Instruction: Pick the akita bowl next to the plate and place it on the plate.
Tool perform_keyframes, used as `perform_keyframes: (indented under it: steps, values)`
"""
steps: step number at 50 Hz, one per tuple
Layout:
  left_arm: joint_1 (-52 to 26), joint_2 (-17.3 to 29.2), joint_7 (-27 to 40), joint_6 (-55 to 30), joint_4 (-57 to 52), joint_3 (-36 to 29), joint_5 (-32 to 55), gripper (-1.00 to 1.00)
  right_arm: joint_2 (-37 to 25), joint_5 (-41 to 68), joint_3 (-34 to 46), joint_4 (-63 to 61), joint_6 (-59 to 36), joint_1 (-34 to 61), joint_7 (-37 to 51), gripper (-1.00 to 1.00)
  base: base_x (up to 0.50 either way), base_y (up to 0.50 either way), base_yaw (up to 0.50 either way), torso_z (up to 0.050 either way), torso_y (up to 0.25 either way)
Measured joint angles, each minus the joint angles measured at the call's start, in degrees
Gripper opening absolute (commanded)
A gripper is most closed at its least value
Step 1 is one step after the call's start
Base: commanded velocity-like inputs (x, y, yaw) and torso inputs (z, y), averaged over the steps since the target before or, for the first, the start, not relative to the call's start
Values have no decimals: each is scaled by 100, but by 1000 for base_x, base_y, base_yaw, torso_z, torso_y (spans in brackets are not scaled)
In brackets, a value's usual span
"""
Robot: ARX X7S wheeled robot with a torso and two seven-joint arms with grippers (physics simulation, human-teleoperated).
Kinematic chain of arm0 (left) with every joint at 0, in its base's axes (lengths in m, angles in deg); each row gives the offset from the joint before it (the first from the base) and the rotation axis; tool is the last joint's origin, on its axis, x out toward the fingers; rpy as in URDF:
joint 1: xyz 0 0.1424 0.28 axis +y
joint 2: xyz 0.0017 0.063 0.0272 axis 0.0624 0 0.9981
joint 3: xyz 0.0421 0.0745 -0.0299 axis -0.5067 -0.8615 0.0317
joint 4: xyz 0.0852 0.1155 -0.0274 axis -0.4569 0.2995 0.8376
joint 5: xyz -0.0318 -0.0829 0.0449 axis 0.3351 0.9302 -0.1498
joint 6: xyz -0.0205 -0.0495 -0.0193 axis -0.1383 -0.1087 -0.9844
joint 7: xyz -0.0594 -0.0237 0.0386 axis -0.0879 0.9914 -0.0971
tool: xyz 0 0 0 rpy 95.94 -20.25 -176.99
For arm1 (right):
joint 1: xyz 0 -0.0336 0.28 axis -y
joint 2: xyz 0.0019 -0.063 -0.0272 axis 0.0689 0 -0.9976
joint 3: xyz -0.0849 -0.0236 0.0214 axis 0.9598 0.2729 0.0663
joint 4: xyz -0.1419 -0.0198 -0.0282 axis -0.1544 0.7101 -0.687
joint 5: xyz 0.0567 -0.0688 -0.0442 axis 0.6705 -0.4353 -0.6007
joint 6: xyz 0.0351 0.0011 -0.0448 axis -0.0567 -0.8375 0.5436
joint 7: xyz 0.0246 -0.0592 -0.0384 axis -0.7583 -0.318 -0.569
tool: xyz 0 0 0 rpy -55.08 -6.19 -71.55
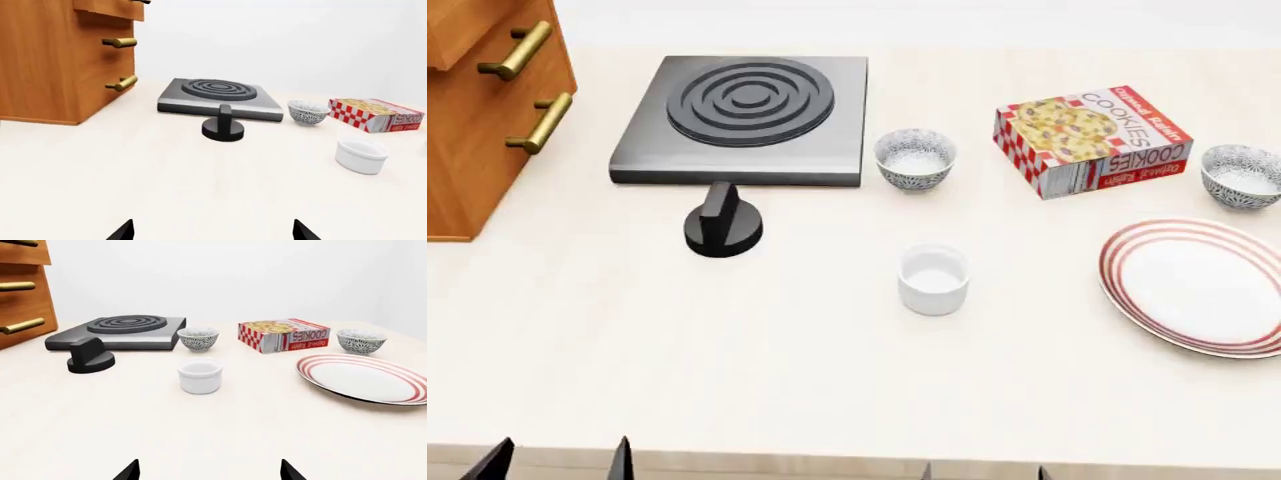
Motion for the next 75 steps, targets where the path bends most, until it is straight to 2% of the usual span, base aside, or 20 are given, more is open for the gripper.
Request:
perform_keyframes:
  steps: [7,17,26,34,51,75]
  values:
    - [-198,140,75,-720,-399,334,734,100,-78,254,24,-578,-444,-44,23,100,0,0,0,0,0]
    - [-602,452,189,-1410,-599,931,1524,100,-183,891,-73,-1936,-1669,163,170,100,0,0,0,0,0]
    - [-957,682,216,-1483,-261,1434,1849,100,-324,1543,-203,-3137,-2879,689,363,100,0,0,0,0,0]
    - [-1134,780,212,-1428,46,1743,2035,100,-373,2097,-511,-3748,-3498,1133,488,100,0,0,0,0,0]
    - [-1209,804,237,-1257,260,1941,2150,100,-436,2681,-962,-4123,-3808,1413,631,100,0,-61,0,0,0]
    - [-1206,814,241,-1108,333,1881,2141,100,-559,2859,-1051,-4009,-3684,1404,675,100,0,-230,0,0,0]
